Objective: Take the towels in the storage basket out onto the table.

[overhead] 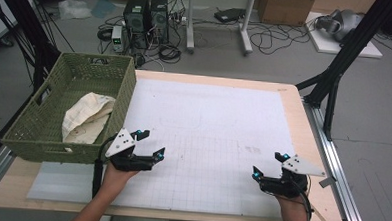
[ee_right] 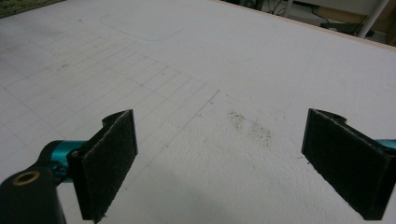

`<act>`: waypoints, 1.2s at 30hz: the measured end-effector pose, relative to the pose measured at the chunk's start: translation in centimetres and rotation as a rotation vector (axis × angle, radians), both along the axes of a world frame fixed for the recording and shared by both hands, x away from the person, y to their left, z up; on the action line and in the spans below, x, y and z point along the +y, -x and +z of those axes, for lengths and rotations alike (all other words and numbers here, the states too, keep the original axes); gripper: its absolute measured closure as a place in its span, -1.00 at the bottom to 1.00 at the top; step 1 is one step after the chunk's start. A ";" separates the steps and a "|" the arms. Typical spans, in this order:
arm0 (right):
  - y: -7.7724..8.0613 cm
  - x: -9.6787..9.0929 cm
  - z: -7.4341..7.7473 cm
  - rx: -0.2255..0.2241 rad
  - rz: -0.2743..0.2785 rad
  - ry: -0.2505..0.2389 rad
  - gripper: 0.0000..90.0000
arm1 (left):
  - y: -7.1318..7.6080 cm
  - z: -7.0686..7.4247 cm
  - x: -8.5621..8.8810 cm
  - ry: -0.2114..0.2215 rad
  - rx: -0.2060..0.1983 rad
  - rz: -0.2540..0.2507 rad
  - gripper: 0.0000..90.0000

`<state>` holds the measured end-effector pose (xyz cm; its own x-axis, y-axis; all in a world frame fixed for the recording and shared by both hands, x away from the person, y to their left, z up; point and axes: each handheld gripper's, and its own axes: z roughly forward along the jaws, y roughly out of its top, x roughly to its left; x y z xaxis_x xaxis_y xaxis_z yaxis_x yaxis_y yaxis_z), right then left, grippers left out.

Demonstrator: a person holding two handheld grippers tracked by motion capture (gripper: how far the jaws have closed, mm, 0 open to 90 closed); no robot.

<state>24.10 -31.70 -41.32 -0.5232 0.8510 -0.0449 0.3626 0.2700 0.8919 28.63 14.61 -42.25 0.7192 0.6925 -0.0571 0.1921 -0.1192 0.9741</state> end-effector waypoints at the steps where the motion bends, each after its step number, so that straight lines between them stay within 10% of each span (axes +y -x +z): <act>1: 0.0 0.0 0.0 0.004 -0.002 0.000 -0.78 | 0.0 0.0 0.0 0.002 0.001 -0.001 -0.61; 15: -0.2 -0.6 -0.2 0.026 -0.023 -0.062 -0.78 | -0.4 -0.2 -0.2 0.000 0.039 -0.023 -0.60; 36: 0.0 0.2 0.1 0.030 0.011 -0.018 -0.78 | -0.1 2.3 0.2 0.026 0.040 -0.024 -0.60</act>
<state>24.14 -31.52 -41.24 -0.5336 0.8457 -0.0139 0.3860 0.2581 0.8856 28.72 14.83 -39.95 0.7325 0.6728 -0.1037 0.2283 -0.0993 0.9685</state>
